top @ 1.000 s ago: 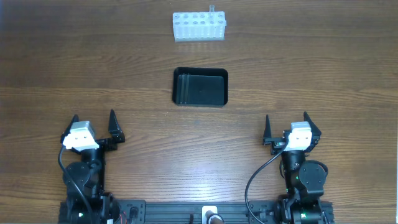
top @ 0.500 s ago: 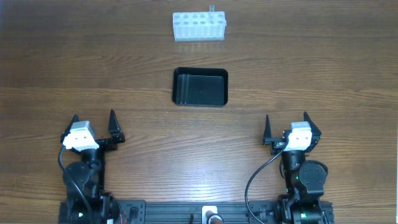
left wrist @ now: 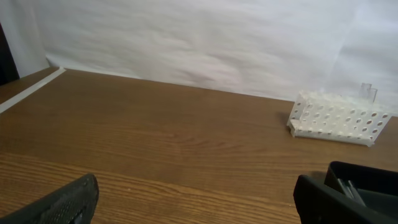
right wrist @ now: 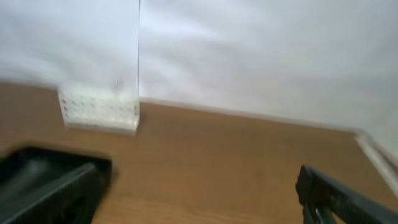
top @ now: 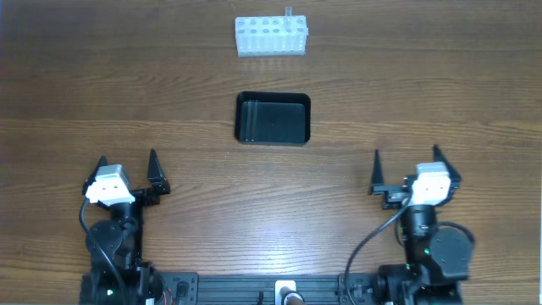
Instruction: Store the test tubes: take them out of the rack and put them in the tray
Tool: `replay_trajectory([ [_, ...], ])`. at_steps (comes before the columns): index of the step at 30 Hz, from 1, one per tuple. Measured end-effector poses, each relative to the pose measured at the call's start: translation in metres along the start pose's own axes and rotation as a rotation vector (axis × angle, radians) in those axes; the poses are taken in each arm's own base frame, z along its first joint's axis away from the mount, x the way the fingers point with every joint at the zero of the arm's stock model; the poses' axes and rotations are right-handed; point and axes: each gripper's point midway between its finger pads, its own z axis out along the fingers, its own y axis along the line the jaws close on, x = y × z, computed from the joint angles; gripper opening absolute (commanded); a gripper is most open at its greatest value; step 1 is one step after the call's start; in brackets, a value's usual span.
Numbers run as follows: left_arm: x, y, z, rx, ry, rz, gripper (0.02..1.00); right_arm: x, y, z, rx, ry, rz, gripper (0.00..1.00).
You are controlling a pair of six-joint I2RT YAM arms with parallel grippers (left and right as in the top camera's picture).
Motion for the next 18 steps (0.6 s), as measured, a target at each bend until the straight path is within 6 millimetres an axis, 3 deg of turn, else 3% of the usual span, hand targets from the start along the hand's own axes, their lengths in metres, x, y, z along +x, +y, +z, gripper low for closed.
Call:
replay_trajectory([
  [5, 0.000, 0.000, 0.000, 0.000, 0.001, 0.000, 0.996, -0.084, -0.011, 0.007, 0.003, -0.028, 0.000, 0.991],
  [10, 0.000, 0.000, 0.000, 0.000, 0.001, 0.000, 0.998, -0.158, -0.021, 0.038, 0.010, -0.053, 0.000, 0.991],
  [14, 0.000, 0.000, 0.000, 0.000, 0.001, 0.000, 0.998, -0.190, -0.024, 0.071, 0.009, -0.048, 0.000, 0.991],
  [18, 0.000, 0.000, 0.000, 0.000, 0.001, 0.000, 0.998, -0.187, -0.022, 0.110, -0.006, 0.032, -0.001, 0.991],
])
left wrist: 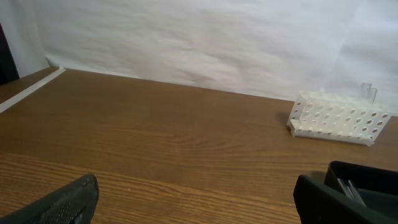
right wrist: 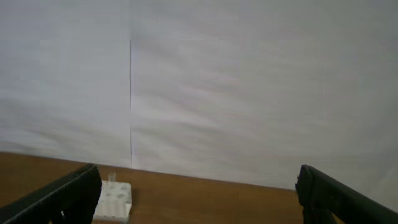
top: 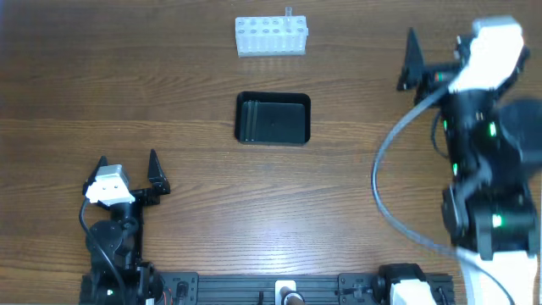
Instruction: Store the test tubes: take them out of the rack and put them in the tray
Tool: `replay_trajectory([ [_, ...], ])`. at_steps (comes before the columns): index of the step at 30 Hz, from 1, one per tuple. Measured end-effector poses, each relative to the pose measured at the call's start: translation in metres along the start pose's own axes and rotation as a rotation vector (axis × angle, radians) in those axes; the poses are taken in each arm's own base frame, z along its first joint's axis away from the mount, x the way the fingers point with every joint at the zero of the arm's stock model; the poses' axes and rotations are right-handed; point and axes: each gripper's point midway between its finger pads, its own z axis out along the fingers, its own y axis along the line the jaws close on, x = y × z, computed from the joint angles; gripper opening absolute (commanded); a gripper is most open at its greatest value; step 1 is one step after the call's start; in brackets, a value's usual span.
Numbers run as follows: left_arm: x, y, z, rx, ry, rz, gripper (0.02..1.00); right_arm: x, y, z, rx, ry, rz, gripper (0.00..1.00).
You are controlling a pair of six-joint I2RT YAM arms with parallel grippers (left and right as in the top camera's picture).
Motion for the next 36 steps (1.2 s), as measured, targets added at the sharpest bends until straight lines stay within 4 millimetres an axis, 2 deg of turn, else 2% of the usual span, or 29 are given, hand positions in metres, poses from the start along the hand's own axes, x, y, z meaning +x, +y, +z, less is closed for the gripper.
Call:
replay_trajectory([
  [3, 0.000, 0.000, 0.000, 0.000, 0.000, 0.000, 0.998, 0.008, 0.011, 0.029, -0.029, 0.059, -0.003, 0.991],
  [8, 0.000, 0.000, 0.000, 0.000, 0.000, 0.000, 0.998, 0.031, 0.054, 0.069, -0.137, 0.181, -0.021, 0.991],
  [13, 0.000, 0.000, 0.000, 0.000, 0.000, 0.000, 0.998, 0.044, 0.100, 0.101, -0.230, 0.229, -0.039, 0.993],
  [16, 0.000, 0.000, 0.000, 0.000, 0.000, 0.000, 0.998, 0.050, 0.118, 0.119, -0.256, 0.238, -0.038, 0.993],
  [19, 0.000, 0.000, 0.000, 0.000, 0.000, 0.000, 0.996, 0.065, 0.133, 0.145, -0.237, 0.263, -0.002, 0.991],
  [22, 0.000, 0.000, 0.000, 0.000, 0.000, 0.000, 0.998, 0.088, 0.138, 0.169, -0.170, 0.293, 0.032, 0.991],
  [26, 0.000, 0.000, 0.000, 0.000, 0.000, 0.000, 0.996, 0.130, 0.149, 0.203, -0.072, 0.331, 0.076, 0.939],
  [31, 0.000, 0.000, 0.000, 0.000, 0.000, 0.000, 0.998, 0.184, 0.166, 0.230, -0.011, 0.400, 0.081, 0.923],
  [33, 0.000, 0.000, 0.000, 0.000, 0.000, 0.000, 0.996, 0.198, 0.175, 0.242, -0.002, 0.417, 0.077, 0.921],
  [36, 0.000, 0.000, 0.000, 0.000, 0.000, 0.000, 0.996, 0.206, 0.186, 0.261, 0.004, 0.413, 0.080, 0.890],
])
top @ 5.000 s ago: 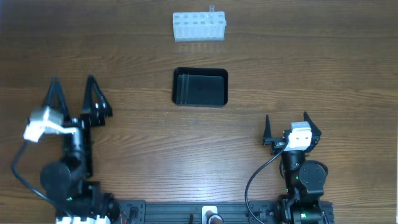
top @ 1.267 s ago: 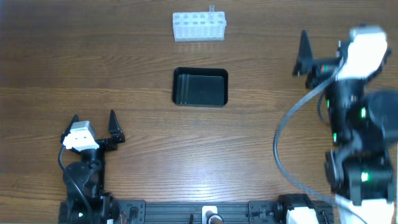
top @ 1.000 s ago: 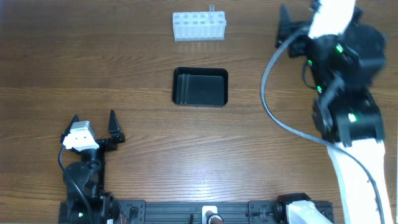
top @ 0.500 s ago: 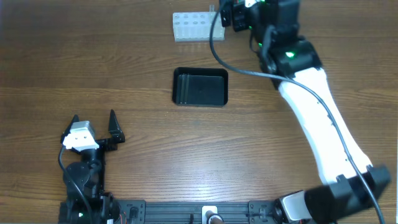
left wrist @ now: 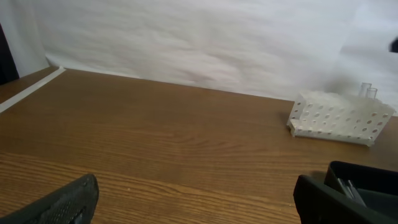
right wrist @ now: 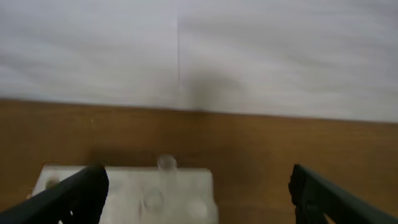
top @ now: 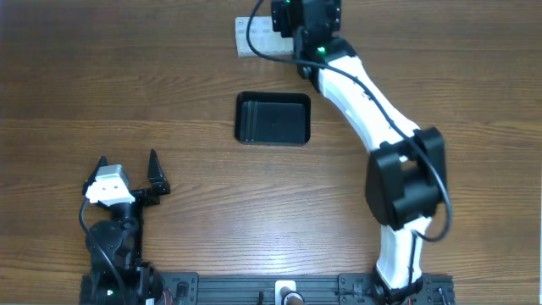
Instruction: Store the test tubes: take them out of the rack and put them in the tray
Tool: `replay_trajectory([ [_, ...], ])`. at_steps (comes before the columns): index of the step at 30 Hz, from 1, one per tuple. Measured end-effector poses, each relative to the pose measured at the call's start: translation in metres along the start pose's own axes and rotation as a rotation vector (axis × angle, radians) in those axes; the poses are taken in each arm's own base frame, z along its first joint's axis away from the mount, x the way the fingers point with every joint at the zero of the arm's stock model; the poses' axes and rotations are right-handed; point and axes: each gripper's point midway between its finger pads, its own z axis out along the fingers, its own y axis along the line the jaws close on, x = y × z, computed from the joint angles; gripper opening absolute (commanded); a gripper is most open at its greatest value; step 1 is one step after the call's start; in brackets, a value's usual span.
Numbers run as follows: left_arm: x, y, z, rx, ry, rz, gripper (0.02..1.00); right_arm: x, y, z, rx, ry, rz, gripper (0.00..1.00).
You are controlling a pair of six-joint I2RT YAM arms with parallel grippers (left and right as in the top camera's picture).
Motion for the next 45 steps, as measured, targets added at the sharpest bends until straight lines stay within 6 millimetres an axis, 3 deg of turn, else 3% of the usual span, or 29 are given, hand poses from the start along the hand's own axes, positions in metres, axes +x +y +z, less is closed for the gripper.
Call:
replay_trajectory([
  [8, 0.000, 0.000, 0.000, 0.000, 0.000, 0.000, 0.996, -0.004, 0.016, 0.034, 0.008, -0.007, 0.042, 0.790],
  [16, 0.000, 0.000, 0.000, 0.000, 0.000, 0.000, 0.998, 0.030, 0.026, 0.049, 0.012, 0.066, 0.050, 0.750],
  [40, 0.000, 0.000, 0.000, 0.000, 0.000, 0.000, 0.998, 0.071, 0.033, 0.059, 0.022, 0.165, 0.019, 0.704],
  [45, 0.000, 0.000, 0.000, 0.000, 0.000, 0.000, 0.998, 0.078, 0.036, 0.062, 0.020, 0.174, 0.016, 0.630],
])
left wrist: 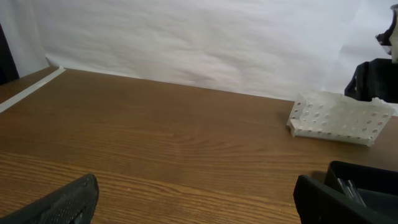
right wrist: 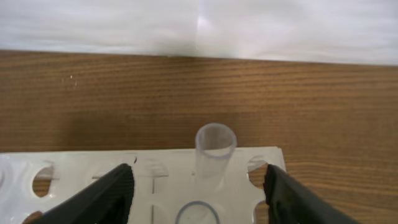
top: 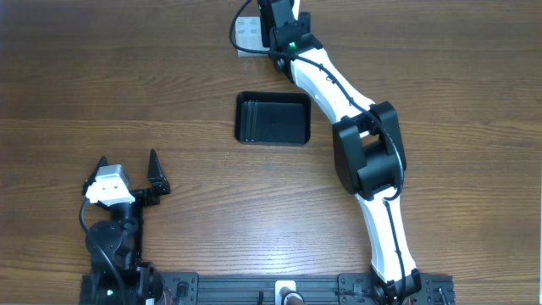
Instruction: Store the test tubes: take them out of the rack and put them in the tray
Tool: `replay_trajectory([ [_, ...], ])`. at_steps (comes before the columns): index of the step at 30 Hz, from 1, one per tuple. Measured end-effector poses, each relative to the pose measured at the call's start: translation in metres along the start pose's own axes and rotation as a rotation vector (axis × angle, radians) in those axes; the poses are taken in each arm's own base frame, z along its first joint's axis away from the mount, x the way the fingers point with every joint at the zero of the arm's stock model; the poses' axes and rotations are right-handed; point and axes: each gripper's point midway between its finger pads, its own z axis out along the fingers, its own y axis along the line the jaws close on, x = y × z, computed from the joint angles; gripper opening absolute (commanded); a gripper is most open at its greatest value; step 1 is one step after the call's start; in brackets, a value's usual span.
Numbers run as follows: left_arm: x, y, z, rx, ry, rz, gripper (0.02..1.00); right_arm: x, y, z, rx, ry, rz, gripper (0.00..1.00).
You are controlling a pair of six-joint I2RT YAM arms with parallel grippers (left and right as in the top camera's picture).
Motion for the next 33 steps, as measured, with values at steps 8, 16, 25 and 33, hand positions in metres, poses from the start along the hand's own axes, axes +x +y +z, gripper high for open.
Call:
replay_trajectory([
  [8, 0.000, 0.000, 0.000, 0.000, 0.000, 0.000, 0.998, 0.004, 0.008, 0.000, -0.006, 0.003, -0.014, 0.371],
  [16, 0.000, 0.000, 0.000, 0.000, 0.000, 0.000, 0.998, 0.004, 0.012, -0.002, -0.004, -0.002, -0.014, 0.211],
  [25, 0.000, 0.000, 0.000, 0.000, 0.000, 0.000, 1.000, 0.002, 0.013, -0.003, 0.003, -0.009, -0.016, 0.117],
  [33, 0.000, 0.000, 0.000, 0.000, 0.000, 0.000, 0.998, 0.003, 0.013, -0.004, 0.005, -0.006, -0.017, 0.064],
])
